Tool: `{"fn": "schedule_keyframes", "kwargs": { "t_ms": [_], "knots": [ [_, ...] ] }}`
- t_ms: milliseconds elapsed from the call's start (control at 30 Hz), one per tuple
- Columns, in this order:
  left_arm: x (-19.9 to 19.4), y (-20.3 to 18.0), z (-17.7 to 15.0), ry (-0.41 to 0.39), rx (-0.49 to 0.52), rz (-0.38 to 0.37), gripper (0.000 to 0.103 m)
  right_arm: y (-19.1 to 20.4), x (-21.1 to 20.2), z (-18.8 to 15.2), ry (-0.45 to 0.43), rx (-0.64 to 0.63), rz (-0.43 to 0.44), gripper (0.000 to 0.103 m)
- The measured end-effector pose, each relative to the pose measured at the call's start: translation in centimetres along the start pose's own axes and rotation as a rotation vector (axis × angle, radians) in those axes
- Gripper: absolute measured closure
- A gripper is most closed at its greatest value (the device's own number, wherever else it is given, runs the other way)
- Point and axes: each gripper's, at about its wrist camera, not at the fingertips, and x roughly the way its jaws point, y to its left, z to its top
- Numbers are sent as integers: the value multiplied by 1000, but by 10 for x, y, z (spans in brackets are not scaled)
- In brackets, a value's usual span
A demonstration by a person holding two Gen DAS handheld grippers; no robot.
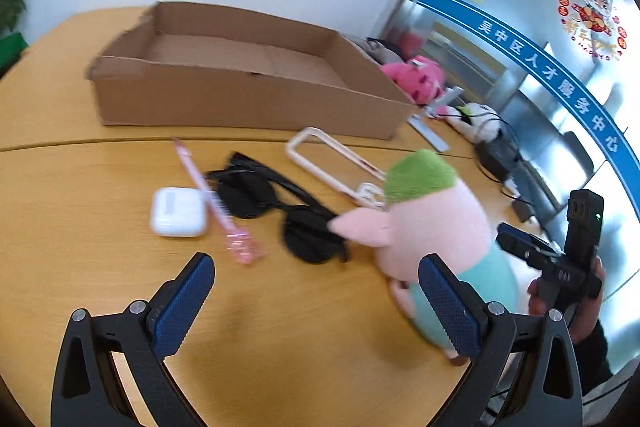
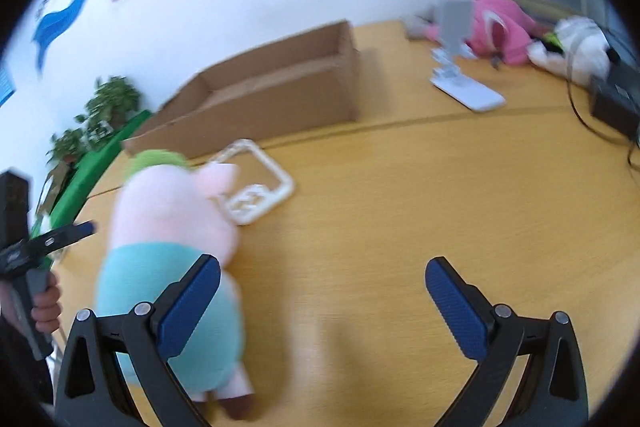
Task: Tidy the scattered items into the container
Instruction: 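Move the right gripper to the plush pig and close on it, then lift the plush pig with the right gripper and carry it over the box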
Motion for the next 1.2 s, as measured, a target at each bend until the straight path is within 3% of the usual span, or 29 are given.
{"fn": "schedule_keyframes", "kwargs": {
  "t_ms": [167, 300, 400, 500, 633, 800, 1000, 1200],
  "knots": [
    [21, -30, 20, 15, -9, -72, 0, 65, -8, -2, -52, -186, 66, 0],
    [37, -48, 33, 30, 5, -121, 0, 88, 3, -8, -17, -231, 124, 1],
    [52, -66, 37, 54, 57, -138, 1, 89, 12, -8, 4, -225, 113, 2],
    [68, -78, 38, 92, 97, -126, 10, 81, 13, -4, -4, -196, 110, 9],
    [81, -73, 37, 126, 58, -179, 18, 68, 11, -5, 11, -155, 157, 26],
    [84, -69, 34, 140, 44, -206, 21, 70, 15, -5, 33, -173, 154, 23],
    [88, -64, 31, 146, 25, -216, 20, 94, 23, -10, 60, -285, 45, 16],
    [92, -64, 27, 150, 41, -228, 21, 82, 38, -11, 115, -251, 70, 16]
  ]
}}
